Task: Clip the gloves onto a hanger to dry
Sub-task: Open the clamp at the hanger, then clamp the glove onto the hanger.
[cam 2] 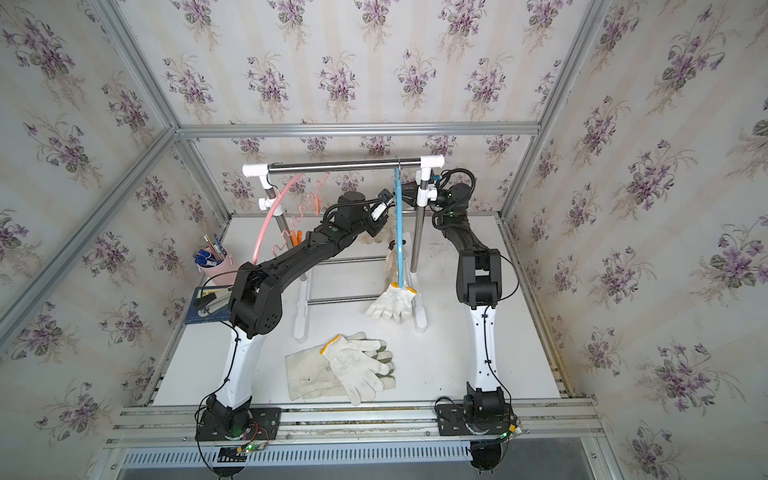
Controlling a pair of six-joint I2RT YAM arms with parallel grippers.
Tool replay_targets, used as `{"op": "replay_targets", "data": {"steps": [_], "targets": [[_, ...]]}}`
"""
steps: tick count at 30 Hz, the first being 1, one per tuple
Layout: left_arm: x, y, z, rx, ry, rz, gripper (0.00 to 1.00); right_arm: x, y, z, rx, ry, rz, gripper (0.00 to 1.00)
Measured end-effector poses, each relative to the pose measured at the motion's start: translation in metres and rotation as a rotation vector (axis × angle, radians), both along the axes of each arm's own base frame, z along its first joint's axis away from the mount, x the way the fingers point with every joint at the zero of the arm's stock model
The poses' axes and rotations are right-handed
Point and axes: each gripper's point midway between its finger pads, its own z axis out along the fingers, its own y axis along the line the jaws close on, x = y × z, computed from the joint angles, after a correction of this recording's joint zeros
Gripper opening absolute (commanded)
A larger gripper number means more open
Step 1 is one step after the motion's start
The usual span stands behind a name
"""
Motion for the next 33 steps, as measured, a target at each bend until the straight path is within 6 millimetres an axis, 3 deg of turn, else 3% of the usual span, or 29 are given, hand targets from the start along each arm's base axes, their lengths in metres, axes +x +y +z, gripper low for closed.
{"op": "replay_targets", "data": {"steps": [8, 33], "targets": [[0.003, -0.01, -0.01, -0.022, 0.019, -0.034, 0.0, 0.0, -0.001, 0.0, 0.001, 0.012, 0.0, 0.06], [-0.002, -0.024, 0.014, -0.095, -0.054, -0.118, 0.0, 0.001, -0.006, -0.002, 0.002, 0.014, -0.009, 0.06]]}}
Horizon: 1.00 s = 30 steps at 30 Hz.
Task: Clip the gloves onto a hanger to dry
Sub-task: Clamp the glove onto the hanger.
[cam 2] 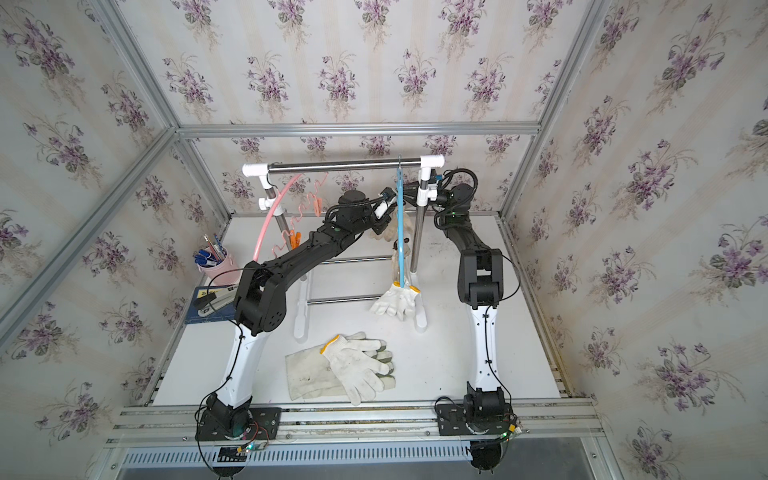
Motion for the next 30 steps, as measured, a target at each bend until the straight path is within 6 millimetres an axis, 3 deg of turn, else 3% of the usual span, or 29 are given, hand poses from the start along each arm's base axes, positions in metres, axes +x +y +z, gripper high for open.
{"op": "replay_targets", "data": {"steps": [11, 30], "targets": [[0.001, 0.001, 0.002, 0.011, -0.018, -0.004, 0.0, -0.001, -0.001, 0.002, 0.001, -0.005, -0.002, 0.06], [0.014, 0.013, -0.02, 0.036, -0.002, 0.027, 0.0, -0.002, -0.004, 0.006, 0.002, 0.002, -0.005, 0.06]]}}
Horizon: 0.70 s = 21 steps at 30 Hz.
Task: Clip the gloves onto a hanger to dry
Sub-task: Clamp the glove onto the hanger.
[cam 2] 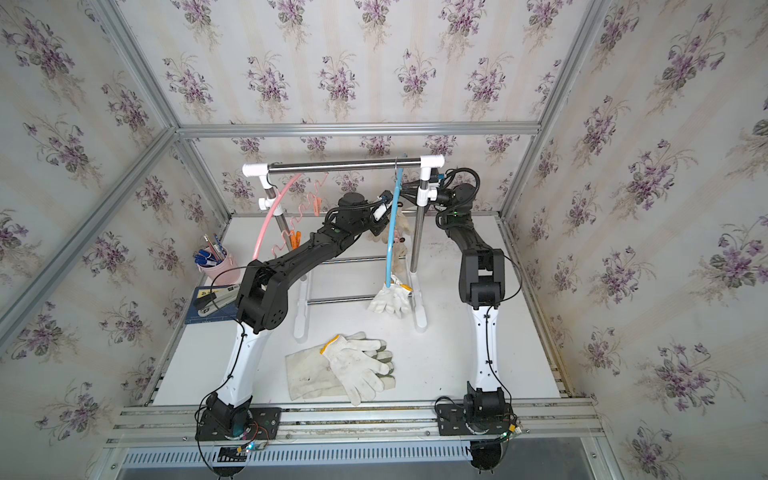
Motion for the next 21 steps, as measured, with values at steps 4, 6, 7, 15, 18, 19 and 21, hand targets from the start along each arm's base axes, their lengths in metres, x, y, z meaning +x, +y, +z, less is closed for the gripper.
{"op": "replay_targets", "data": {"steps": [4, 6, 7, 15, 18, 19, 21], "targets": [[0.005, 0.004, 0.008, -0.015, -0.017, 0.006, 0.0, 0.0, 0.0, -0.002, 0.0, 0.003, 0.0, 0.06], [0.006, 0.003, 0.014, -0.022, -0.029, 0.004, 0.0, 0.0, 0.0, -0.004, 0.0, 0.007, 0.001, 0.06], [0.006, 0.002, 0.016, -0.026, -0.034, -0.001, 0.0, 0.0, 0.0, -0.004, 0.0, 0.008, 0.001, 0.06], [0.001, -0.005, 0.018, -0.045, -0.026, -0.044, 0.0, -0.001, 0.003, -0.005, -0.001, 0.01, 0.006, 0.06], [0.0, -0.006, 0.014, -0.043, -0.017, -0.053, 0.0, -0.001, 0.003, -0.005, -0.001, 0.01, 0.006, 0.06], [-0.001, -0.006, 0.013, -0.041, -0.013, -0.054, 0.0, -0.001, 0.003, -0.005, -0.001, 0.01, 0.006, 0.06], [-0.001, -0.006, 0.01, -0.035, -0.007, -0.057, 0.0, -0.001, 0.003, -0.005, -0.001, 0.009, 0.006, 0.06]]}}
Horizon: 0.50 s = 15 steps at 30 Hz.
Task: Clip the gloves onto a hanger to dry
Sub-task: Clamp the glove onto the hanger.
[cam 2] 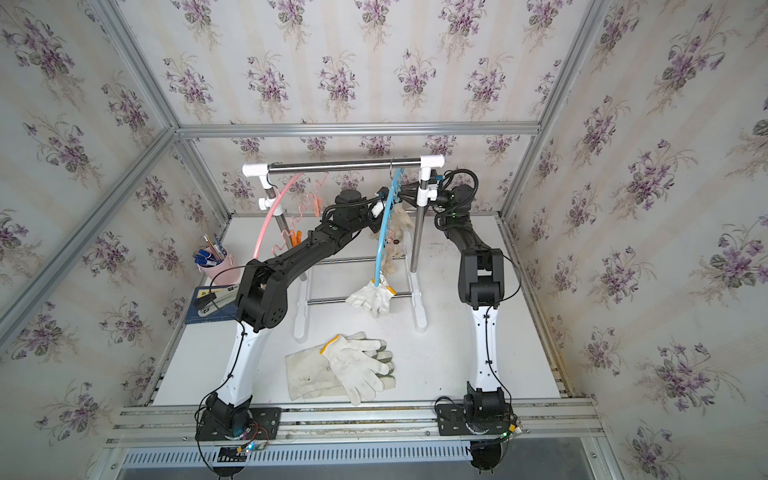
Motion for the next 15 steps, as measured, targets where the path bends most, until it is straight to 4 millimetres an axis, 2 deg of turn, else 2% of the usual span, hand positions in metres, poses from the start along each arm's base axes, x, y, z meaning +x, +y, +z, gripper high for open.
{"op": "replay_targets", "data": {"steps": [7, 15], "targets": [[-0.001, 0.001, 0.003, 0.013, -0.018, -0.006, 0.0, 0.0, 0.0, 0.001, 0.0, -0.003, -0.001, 0.06], [-0.003, 0.0, 0.017, 0.015, -0.05, -0.019, 0.0, -0.001, 0.0, 0.002, 0.0, -0.003, 0.0, 0.06]]}}
